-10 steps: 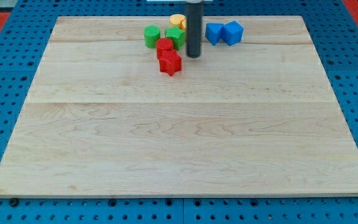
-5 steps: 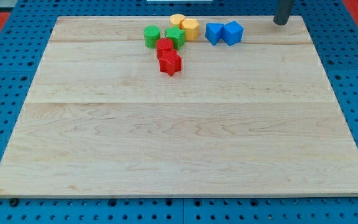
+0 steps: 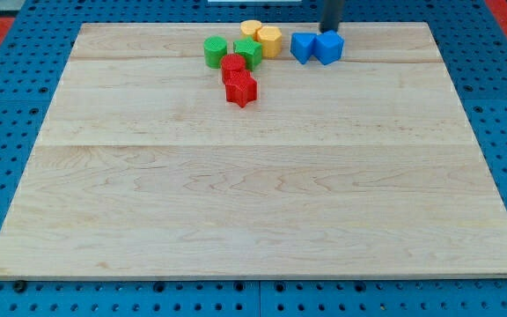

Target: Move blue triangle below to the blue cube

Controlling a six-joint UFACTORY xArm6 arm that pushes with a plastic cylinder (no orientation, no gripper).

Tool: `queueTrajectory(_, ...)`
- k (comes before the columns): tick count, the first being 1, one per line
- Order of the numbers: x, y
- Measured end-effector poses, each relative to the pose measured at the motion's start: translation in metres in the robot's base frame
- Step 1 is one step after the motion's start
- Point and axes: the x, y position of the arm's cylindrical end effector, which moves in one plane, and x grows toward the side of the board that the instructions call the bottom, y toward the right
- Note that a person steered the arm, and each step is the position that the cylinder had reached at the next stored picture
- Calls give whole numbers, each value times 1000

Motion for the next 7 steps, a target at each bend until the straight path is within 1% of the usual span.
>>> queueTrajectory(1,6,-15)
queueTrajectory(2,16,-1)
queueTrajectory(3,31,28)
queueTrajectory(4,43,29)
queueTrajectory(6,45,31)
queueTrajectory(7,31,31)
